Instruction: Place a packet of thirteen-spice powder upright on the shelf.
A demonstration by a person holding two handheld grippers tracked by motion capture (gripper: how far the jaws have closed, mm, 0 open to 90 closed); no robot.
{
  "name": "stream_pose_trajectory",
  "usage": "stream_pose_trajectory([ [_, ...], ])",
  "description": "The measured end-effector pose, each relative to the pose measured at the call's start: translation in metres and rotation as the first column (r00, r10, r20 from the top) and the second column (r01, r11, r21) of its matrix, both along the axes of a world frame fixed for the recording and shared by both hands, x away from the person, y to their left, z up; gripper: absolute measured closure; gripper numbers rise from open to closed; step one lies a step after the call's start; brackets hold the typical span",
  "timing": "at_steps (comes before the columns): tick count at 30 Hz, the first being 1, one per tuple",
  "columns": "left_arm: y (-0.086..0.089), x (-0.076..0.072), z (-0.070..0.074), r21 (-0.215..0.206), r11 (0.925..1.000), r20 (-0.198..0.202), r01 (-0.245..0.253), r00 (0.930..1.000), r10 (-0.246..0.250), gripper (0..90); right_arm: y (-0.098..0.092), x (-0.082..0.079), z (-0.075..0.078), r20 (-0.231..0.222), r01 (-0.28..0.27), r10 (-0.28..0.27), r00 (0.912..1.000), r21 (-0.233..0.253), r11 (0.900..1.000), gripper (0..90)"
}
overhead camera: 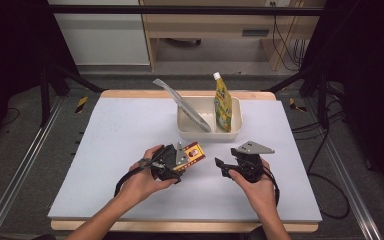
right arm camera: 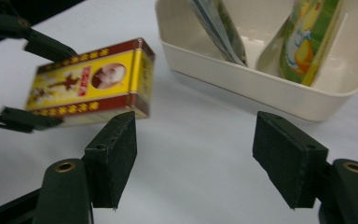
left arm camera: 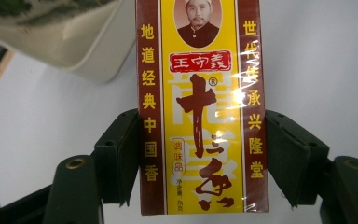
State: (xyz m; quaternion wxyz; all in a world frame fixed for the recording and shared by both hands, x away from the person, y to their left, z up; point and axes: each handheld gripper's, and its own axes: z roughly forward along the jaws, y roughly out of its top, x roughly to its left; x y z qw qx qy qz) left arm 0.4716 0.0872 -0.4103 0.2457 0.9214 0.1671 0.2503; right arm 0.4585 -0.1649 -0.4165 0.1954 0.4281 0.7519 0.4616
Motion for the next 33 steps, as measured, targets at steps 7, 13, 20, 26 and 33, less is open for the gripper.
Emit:
stream_pose_trajectory([
  [7,-0.004,-0.010,-0.001,-0.027,0.9988,0.084,0.040,0.9958,-0.037,32.1,0.011,0.002,0.006,-0.038,-0.083,0.084,0.9957,0.029,0.996,31.2],
  [13,-0.002,-0.014,-0.004,-0.041,0.9975,0.112,0.057,0.9923,-0.052,32.1,0.024,0.007,0.006,-0.096,-0.150,0.157,0.9829,0.073,0.986,30.6],
  [20,-0.001,-0.018,-0.003,-0.067,0.9955,0.125,0.067,0.9904,-0.059,32.1,0.030,0.023,0.010,-0.138,-0.174,0.193,0.9715,0.143,0.974,30.8],
  [26,0.000,-0.020,0.000,-0.091,0.9932,0.131,0.072,0.9896,-0.060,32.0,0.033,0.034,0.009,-0.175,-0.186,0.218,0.9602,0.181,0.966,31.1],
  [33,0.001,-0.022,0.005,-0.134,0.9879,0.149,0.079,0.9872,-0.058,32.0,0.037,0.041,0.008,-0.207,-0.207,0.249,0.9461,0.207,0.956,32.2],
])
